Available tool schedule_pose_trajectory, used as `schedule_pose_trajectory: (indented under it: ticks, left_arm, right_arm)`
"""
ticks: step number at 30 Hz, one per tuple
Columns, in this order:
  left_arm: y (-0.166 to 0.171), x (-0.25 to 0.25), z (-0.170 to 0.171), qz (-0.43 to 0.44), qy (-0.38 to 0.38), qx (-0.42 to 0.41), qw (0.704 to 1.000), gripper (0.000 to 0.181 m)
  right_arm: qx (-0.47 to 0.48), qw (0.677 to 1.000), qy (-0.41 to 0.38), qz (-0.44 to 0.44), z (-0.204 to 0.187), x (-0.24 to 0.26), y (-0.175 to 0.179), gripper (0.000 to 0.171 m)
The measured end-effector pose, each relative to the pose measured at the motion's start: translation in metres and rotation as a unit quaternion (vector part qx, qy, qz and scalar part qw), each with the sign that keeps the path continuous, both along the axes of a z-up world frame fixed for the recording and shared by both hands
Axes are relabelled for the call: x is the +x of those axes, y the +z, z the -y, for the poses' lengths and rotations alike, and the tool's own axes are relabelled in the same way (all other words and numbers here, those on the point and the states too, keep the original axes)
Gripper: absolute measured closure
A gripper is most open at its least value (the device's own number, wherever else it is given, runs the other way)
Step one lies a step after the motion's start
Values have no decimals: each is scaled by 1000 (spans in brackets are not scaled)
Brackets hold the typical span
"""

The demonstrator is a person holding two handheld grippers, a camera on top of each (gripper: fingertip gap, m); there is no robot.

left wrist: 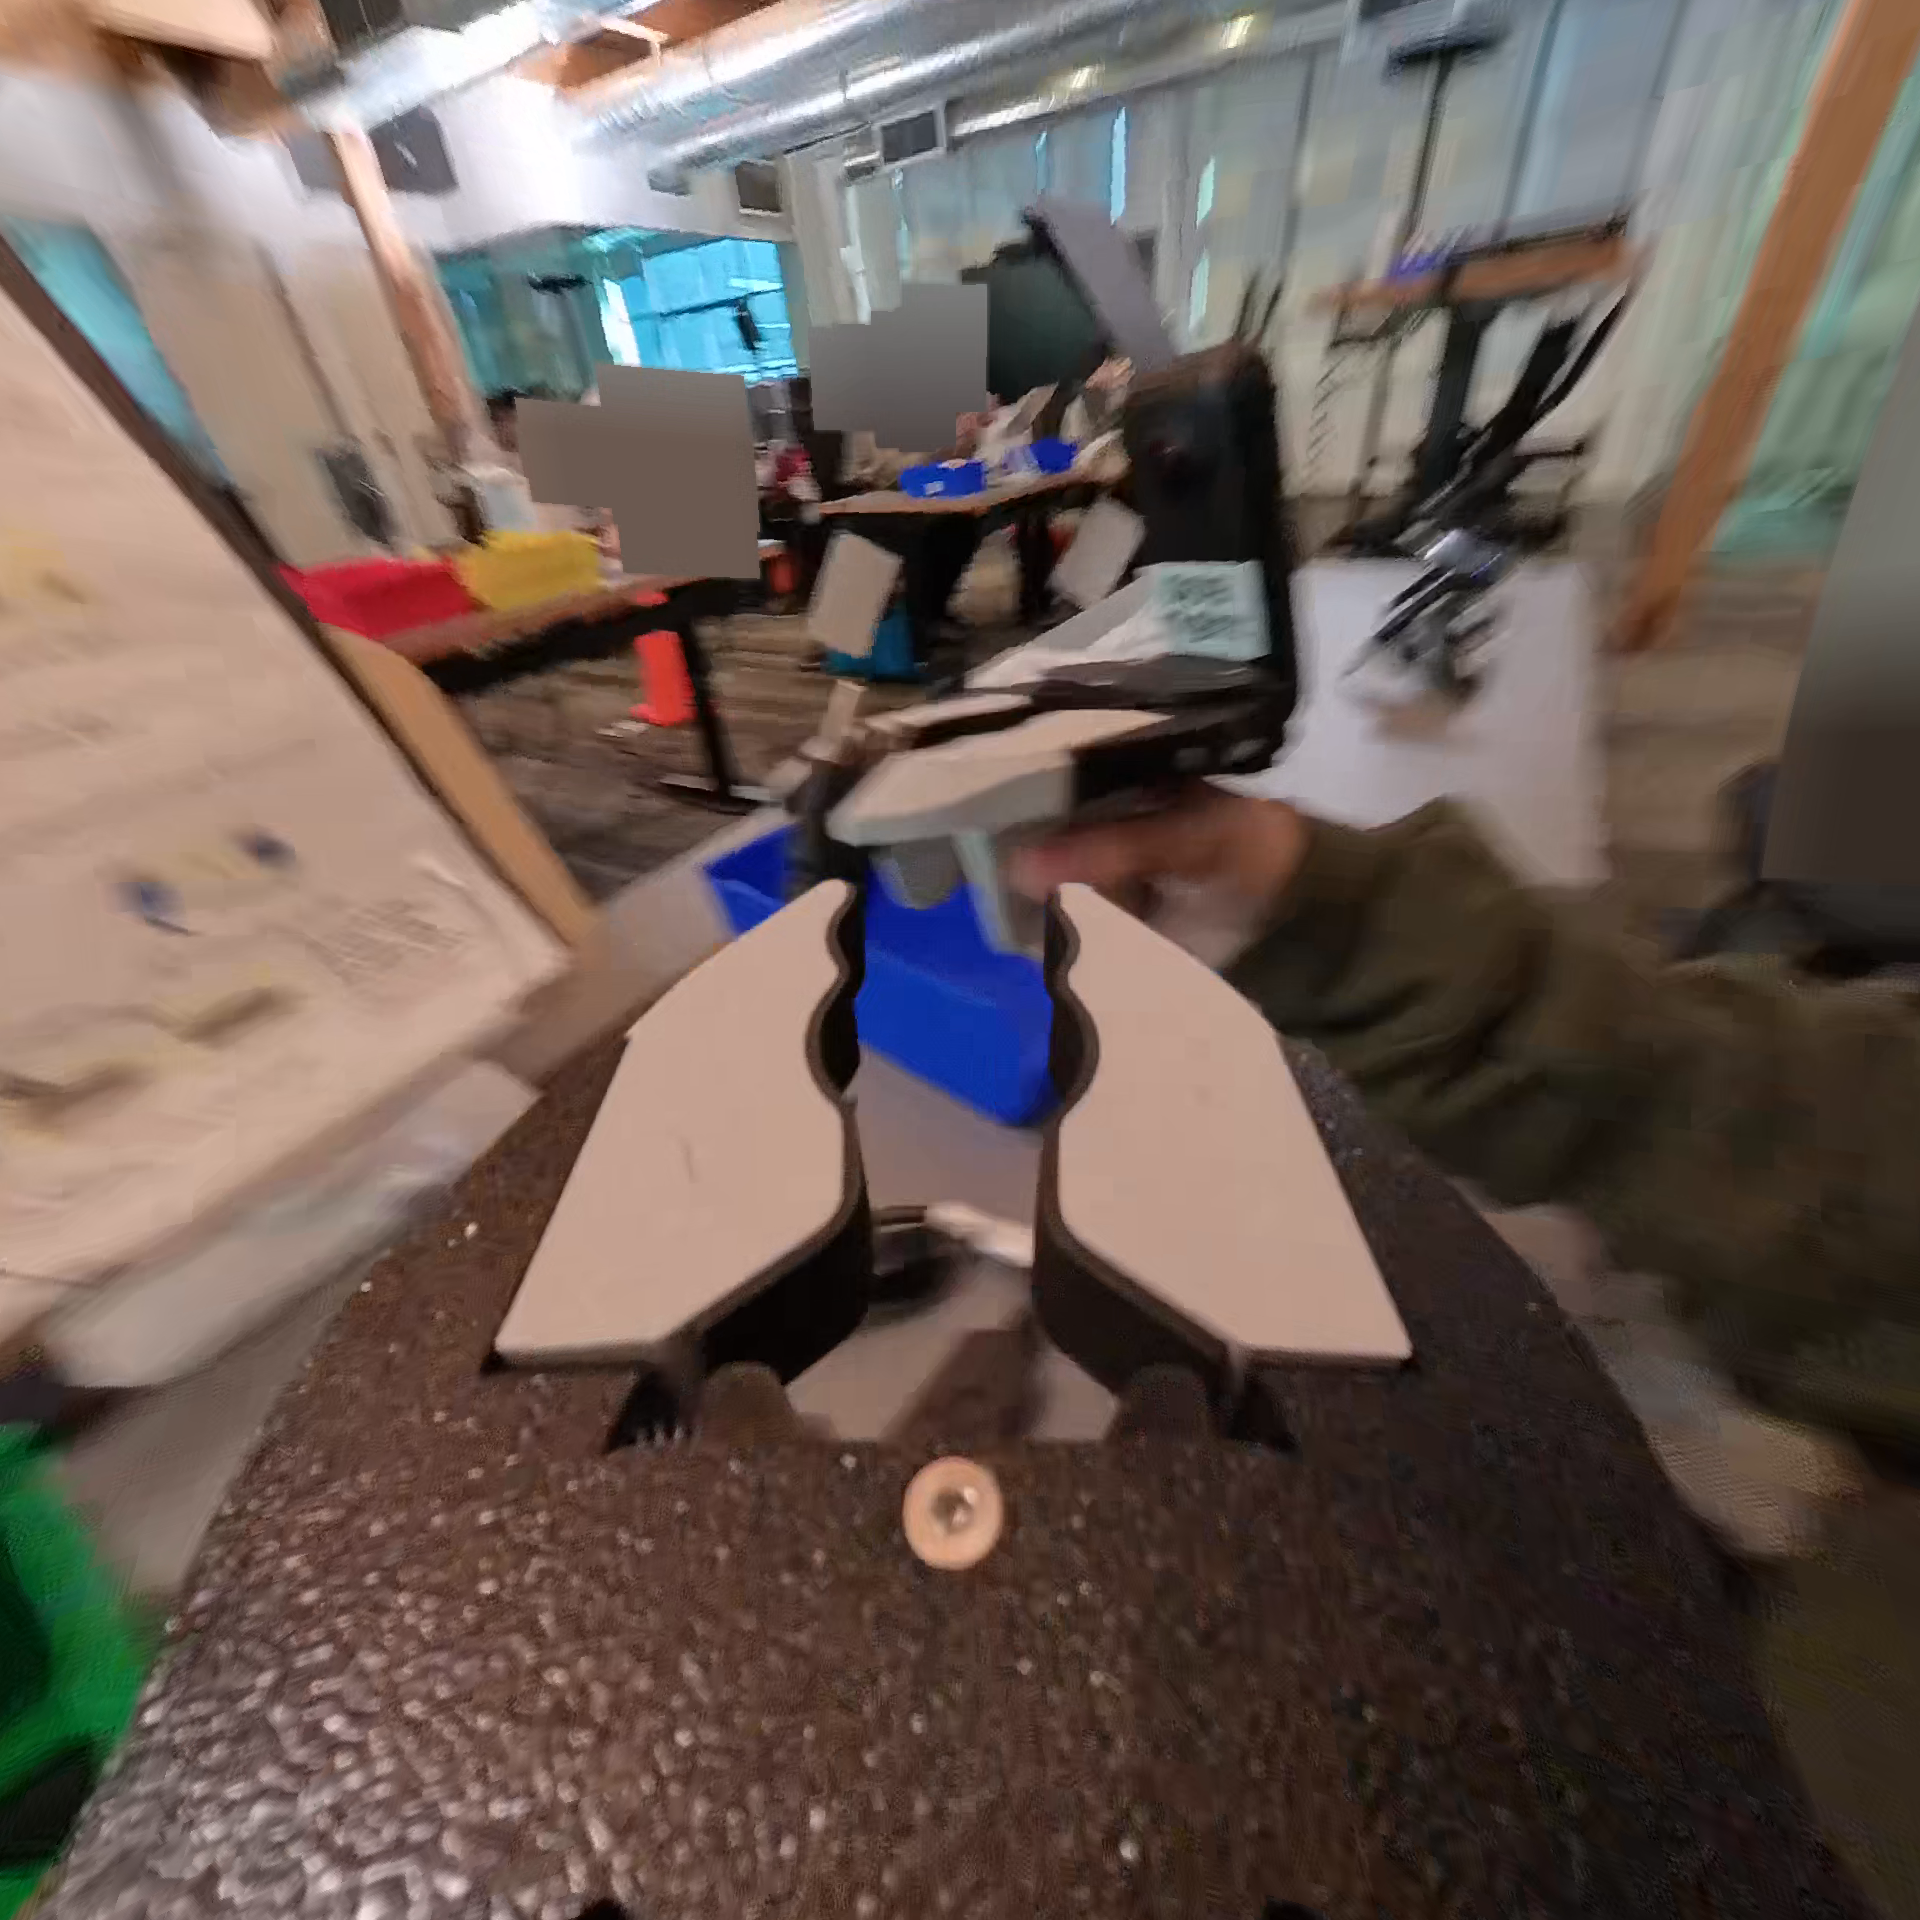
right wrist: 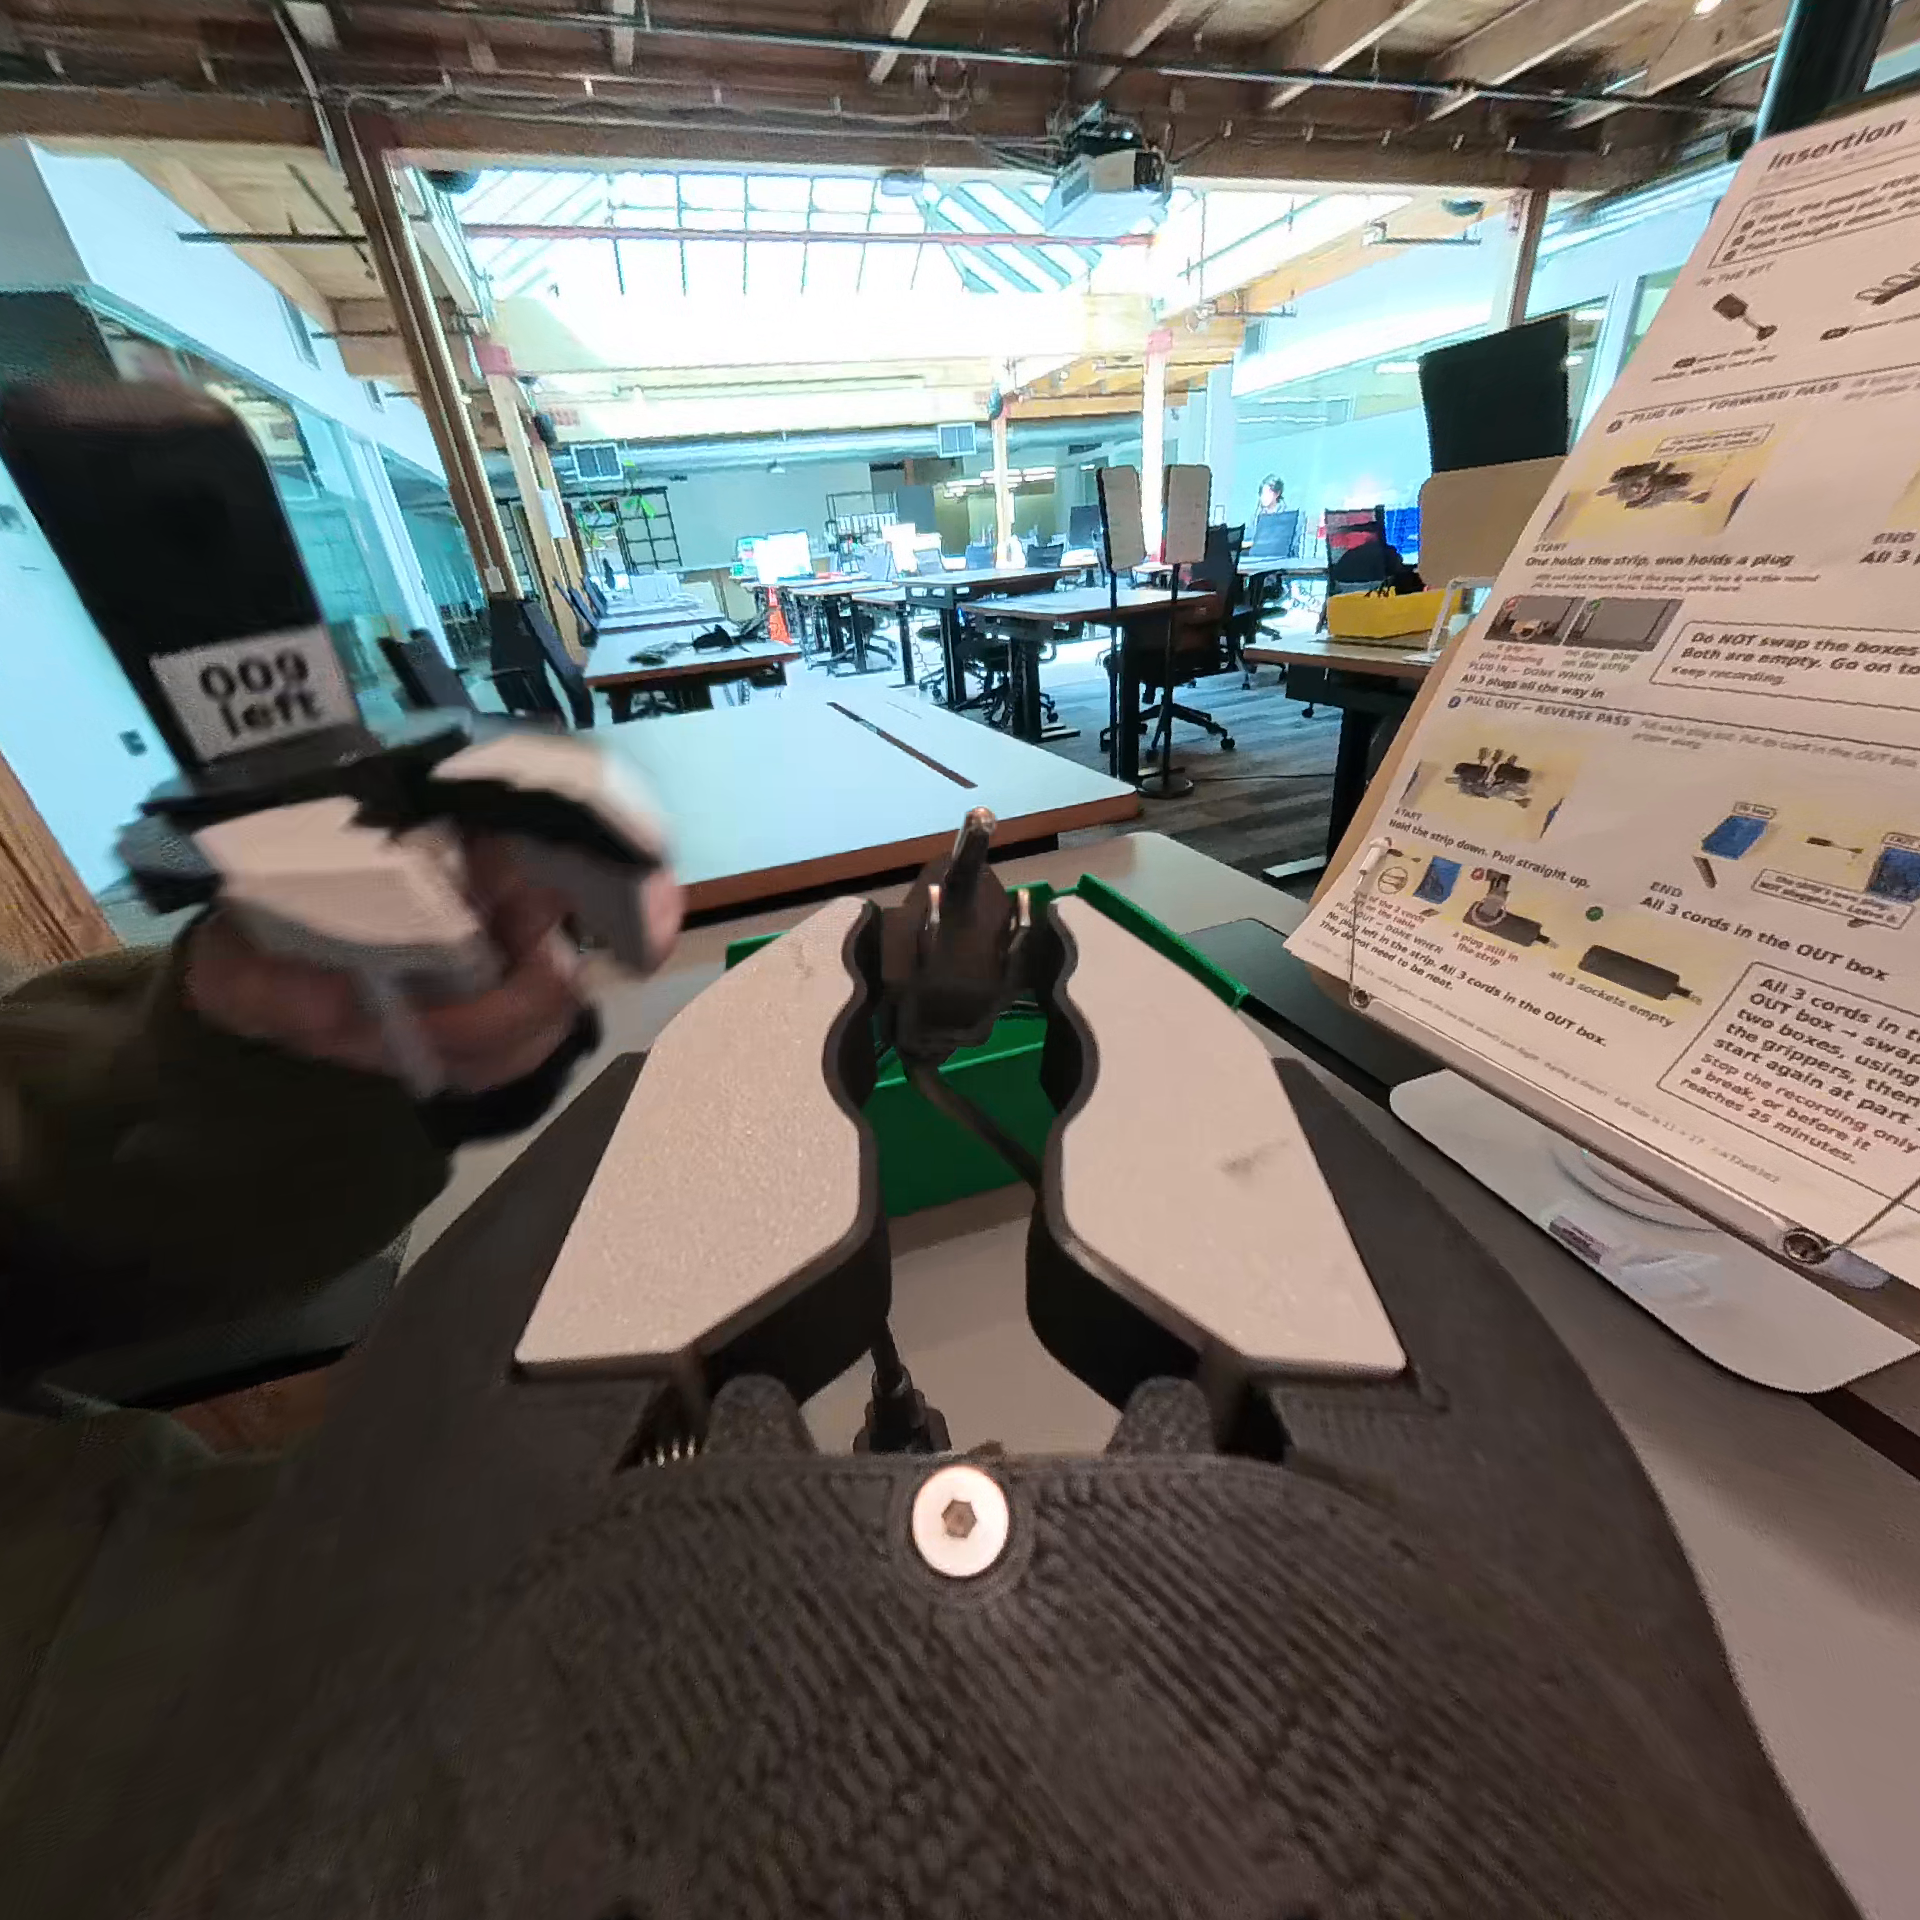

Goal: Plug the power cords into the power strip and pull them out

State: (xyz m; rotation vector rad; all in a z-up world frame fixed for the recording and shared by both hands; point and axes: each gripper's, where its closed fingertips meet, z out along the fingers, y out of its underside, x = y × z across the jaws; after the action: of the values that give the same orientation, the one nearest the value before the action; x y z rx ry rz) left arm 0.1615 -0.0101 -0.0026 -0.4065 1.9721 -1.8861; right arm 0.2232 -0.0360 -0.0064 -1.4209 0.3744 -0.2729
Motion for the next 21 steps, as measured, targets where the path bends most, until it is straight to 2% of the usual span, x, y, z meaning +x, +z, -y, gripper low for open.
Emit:
schedule_pose_trajectory:
  ticks: [3,5,7,9,10,13,17,20,21]
  left_arm:
    - [-25,-39,27,-136,-83,-106,982,147]
    - [-49,-30,38,-206,-73,-179,959,141]
    - [-50,-7,33,-228,-61,-310,921,142]
    - [-38,4,26,-227,-93,-413,877,141]
    - [-35,7,28,-207,-104,-422,876,138]
    - [-27,7,42,-135,-112,-403,898,133]
    - [-18,11,48,-56,-95,-397,911,146]
    - [-6,10,45,-38,-107,-420,900,140]
    - [-1,6,45,-42,-123,-424,896,144]
  right_arm:
    - [23,1000,-2,6,0,0,13,142]
    - [44,999,-4,11,-2,-3,24,142]
    - [61,998,1,17,-4,-10,33,142]
    - [83,996,0,14,-3,-19,37,142]
    - [95,995,1,12,-1,-23,38,142]
    - [144,990,-11,-10,11,-32,41,143]
    - [202,978,-32,-29,30,-44,41,143]
    - [208,977,-33,-20,36,-54,36,143]
    - [216,976,-33,-13,38,-57,34,143]
